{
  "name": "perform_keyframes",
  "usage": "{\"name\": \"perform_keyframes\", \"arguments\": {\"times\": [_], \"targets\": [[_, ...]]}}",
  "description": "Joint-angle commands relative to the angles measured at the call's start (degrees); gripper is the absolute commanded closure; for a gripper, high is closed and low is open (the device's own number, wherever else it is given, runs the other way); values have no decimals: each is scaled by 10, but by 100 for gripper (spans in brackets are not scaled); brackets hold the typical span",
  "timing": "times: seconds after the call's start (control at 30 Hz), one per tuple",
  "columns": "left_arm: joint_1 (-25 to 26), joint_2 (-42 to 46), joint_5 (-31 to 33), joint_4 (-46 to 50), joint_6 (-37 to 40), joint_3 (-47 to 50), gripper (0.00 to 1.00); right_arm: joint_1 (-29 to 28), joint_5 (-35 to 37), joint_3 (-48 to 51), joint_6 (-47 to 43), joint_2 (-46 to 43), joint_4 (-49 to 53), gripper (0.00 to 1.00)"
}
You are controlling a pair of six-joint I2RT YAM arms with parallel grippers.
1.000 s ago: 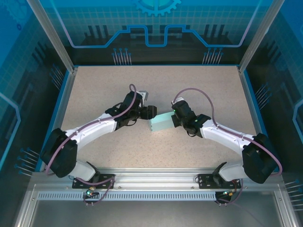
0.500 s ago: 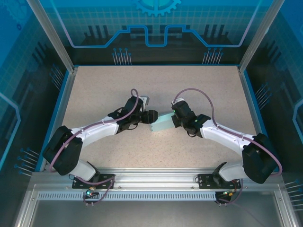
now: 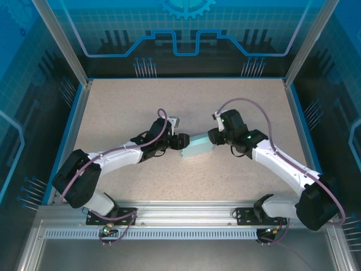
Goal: Fold the paper box
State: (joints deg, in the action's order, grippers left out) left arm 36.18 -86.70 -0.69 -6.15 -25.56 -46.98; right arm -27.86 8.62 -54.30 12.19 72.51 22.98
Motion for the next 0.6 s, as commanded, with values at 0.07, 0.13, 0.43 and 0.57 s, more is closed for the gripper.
{"name": "perform_keyframes", "arguments": {"times": [0.07, 0.13, 0.43, 0.57], "targets": [[9, -16, 9, 53, 2, 29, 34, 60, -141, -36, -6, 60, -4, 49], [9, -14, 9, 52, 3, 29, 34, 72, -158, -44, -6, 84, -9, 49], [9, 6, 9, 49, -1, 34, 33, 96, -193, 16, 14, 116, -35, 58], [9, 20, 6, 49, -4, 32, 32, 97, -193, 65, 32, 109, -53, 62]]}}
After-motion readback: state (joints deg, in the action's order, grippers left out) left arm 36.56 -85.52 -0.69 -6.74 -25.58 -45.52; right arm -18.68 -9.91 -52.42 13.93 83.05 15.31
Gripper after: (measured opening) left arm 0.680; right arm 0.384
